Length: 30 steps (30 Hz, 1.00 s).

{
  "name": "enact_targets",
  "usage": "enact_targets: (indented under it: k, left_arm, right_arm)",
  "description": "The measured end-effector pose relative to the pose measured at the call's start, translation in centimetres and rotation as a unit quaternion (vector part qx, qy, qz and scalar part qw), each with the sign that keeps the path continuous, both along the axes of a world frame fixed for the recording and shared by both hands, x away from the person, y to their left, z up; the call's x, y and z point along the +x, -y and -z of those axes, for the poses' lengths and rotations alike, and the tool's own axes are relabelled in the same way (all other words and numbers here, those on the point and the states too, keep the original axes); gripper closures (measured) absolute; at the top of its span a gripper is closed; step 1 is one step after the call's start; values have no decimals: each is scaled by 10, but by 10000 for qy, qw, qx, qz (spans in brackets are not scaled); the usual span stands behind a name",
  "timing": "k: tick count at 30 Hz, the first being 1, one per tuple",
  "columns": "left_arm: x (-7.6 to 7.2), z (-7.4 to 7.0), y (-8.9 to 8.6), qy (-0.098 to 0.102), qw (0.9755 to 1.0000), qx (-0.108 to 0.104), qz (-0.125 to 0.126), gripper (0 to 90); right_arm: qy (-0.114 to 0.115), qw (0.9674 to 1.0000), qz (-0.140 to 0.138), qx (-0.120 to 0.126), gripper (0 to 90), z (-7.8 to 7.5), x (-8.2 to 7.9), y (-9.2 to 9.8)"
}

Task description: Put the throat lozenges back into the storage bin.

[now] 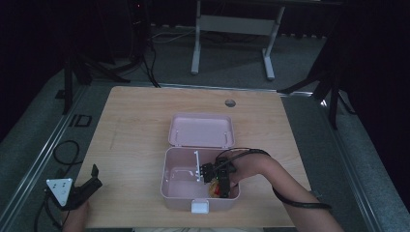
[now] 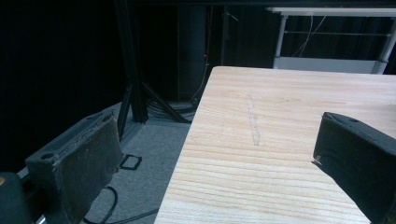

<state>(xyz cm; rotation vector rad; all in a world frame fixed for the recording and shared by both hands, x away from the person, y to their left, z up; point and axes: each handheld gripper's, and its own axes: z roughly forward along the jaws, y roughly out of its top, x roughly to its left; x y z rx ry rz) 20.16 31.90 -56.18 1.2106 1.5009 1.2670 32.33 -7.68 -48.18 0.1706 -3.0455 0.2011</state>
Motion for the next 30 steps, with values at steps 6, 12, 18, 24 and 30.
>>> enact_targets:
  k: [6,12,18,24,30]
  left_arm:
    - [0,0,0,0,10000,-6,1,12]
    - [0,0,0,-3,10000,6,-1,12]
    - [0,0,0,11,10000,-7,-5,12]
    - [0,0,0,-3,10000,11,-4,12]
    - [0,0,1,-11,10000,26,-7,12]
  right_arm:
    - [160,9995,36,284,163,-15,2,4]
    - [334,9936,105,1073,130,-59,0,23]
    - [610,9865,306,1487,129,-85,2,50]
    - [726,9810,612,1693,128,-95,8,76]
    - [802,9766,897,1781,129,-89,16,107]
